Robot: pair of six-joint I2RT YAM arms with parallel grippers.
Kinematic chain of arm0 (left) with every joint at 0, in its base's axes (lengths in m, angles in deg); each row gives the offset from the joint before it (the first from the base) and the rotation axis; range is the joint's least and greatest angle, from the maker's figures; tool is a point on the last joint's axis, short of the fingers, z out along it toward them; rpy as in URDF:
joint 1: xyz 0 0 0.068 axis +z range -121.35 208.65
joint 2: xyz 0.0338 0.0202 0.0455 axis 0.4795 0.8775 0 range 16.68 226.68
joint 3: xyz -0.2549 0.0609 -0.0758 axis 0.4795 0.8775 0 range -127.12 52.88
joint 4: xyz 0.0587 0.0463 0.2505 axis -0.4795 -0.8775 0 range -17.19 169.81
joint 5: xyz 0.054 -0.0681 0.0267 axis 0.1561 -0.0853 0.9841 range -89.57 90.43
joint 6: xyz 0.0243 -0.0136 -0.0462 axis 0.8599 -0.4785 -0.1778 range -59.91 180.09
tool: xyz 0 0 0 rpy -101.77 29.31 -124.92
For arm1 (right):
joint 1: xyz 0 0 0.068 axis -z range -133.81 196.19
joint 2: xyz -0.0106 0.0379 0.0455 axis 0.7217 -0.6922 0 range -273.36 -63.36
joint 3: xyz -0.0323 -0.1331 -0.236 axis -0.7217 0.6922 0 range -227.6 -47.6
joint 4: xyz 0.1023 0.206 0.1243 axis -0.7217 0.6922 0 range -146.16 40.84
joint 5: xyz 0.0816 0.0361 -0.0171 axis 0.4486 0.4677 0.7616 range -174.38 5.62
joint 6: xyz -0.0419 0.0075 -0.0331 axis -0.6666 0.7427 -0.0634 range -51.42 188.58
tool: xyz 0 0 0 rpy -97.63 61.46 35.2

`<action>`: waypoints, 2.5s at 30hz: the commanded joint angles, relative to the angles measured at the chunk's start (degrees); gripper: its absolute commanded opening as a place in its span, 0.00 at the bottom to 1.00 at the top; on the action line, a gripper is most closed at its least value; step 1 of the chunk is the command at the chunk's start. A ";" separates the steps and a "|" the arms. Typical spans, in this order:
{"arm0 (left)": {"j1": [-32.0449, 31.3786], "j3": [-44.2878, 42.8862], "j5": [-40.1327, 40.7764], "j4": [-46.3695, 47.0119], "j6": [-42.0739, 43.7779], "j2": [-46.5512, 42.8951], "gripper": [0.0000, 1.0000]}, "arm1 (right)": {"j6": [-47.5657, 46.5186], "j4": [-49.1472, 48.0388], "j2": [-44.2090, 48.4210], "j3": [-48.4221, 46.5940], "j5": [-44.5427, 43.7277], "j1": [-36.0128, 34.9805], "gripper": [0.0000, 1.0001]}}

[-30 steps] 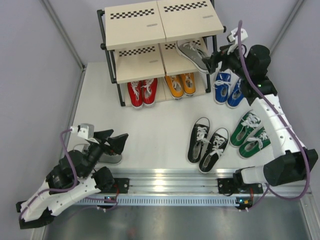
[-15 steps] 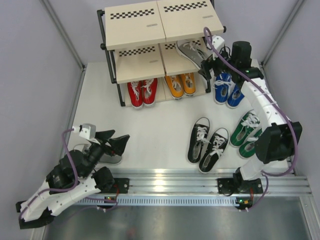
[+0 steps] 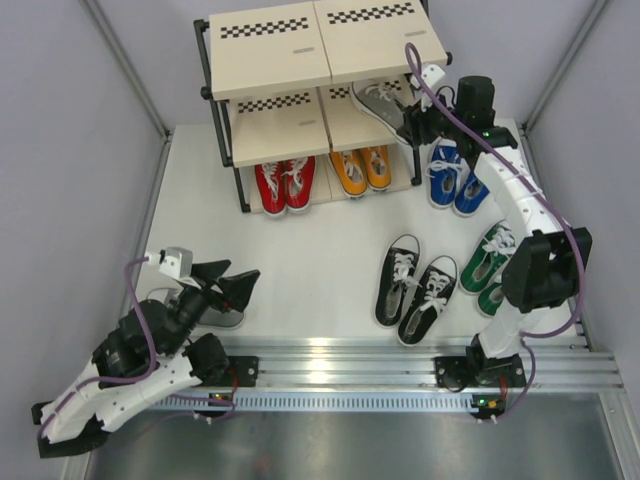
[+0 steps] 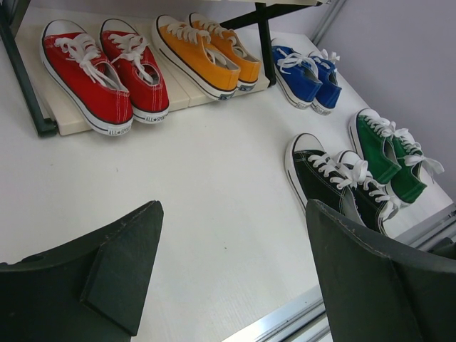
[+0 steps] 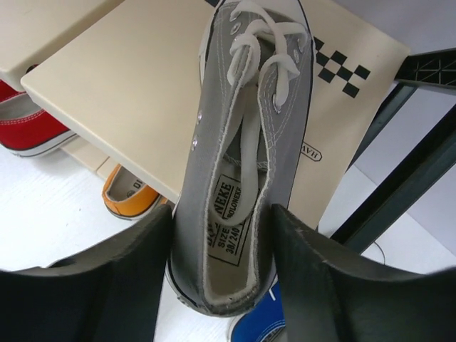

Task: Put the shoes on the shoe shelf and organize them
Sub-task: Place the shoe at the shoe shelf.

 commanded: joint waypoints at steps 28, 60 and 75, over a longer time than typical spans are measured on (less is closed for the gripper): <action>0.12 0.52 1.02 1.26 0.77 1.11 0.87 | 26.03 -27.71 7.90 12.18 -20.72 -2.22 0.00; 0.12 0.70 1.55 1.26 0.33 1.81 0.87 | 22.44 -41.51 6.41 18.51 -40.61 -11.28 0.06; 0.03 0.61 1.29 1.17 0.42 1.81 0.87 | 14.28 -41.07 11.67 20.36 -34.28 -11.19 0.70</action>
